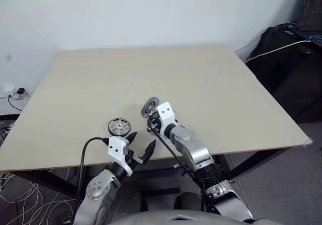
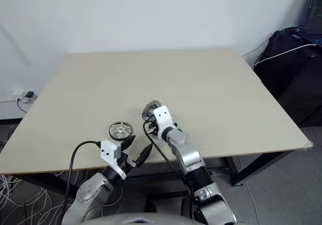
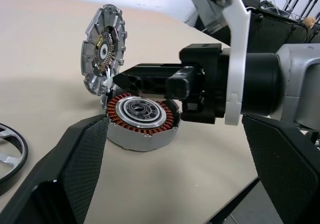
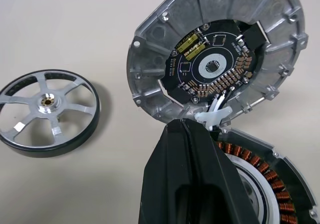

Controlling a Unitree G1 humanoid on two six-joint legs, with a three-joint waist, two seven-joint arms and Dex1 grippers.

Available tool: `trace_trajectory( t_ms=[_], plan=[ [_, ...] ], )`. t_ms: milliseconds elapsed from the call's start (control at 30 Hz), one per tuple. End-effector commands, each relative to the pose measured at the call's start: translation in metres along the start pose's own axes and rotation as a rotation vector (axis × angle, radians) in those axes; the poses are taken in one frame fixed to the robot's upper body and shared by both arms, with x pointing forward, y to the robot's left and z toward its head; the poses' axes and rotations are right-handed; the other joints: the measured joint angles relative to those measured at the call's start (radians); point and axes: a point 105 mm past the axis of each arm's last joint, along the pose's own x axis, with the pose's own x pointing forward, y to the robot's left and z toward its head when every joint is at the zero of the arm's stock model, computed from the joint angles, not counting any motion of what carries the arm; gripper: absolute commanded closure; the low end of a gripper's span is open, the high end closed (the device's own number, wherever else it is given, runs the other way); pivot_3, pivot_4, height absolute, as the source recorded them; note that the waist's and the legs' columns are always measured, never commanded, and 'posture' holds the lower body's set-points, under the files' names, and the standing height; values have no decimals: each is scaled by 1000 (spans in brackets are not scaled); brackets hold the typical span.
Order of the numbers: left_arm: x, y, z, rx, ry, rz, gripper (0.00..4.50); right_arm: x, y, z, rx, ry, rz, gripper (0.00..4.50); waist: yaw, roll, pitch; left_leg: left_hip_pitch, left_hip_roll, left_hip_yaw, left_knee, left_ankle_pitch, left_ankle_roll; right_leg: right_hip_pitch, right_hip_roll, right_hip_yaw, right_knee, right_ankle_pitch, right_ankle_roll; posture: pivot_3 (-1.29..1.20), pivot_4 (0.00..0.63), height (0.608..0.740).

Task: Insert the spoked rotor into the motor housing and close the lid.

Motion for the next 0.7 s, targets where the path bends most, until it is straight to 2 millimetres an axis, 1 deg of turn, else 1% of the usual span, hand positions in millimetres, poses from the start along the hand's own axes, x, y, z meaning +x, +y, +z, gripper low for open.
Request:
trace_trajectory(
  t_ms=[33, 267, 567, 700],
  plan=[
    [3, -3, 9, 16, -43, -12, 0, 4, 4, 10, -19, -8, 10, 4468, 0, 0, 0, 0, 0, 0, 0, 0, 0, 0, 0, 0, 0, 0, 0, 0, 0, 740],
    [1, -4, 11, 17, -44, -16, 0, 6, 2, 4, -25, 39, 1, 4468, -2, 0, 0, 0, 0, 0, 0, 0, 0, 0, 0, 0, 0, 0, 0, 0, 0, 740],
    [-3, -8, 16, 17, -48, -20, 0, 5, -6, 2, -6, 32, -38, 4468, -2, 0, 0, 0, 0, 0, 0, 0, 0, 0, 1, 0, 0, 0, 0, 0, 0, 740],
    [-2, -8, 16, 16, -46, -19, 0, 3, -9, -1, -2, 37, -50, 4468, -3, 0, 0, 0, 0, 0, 0, 0, 0, 0, 1, 0, 0, 0, 0, 0, 0, 740]
  ],
)
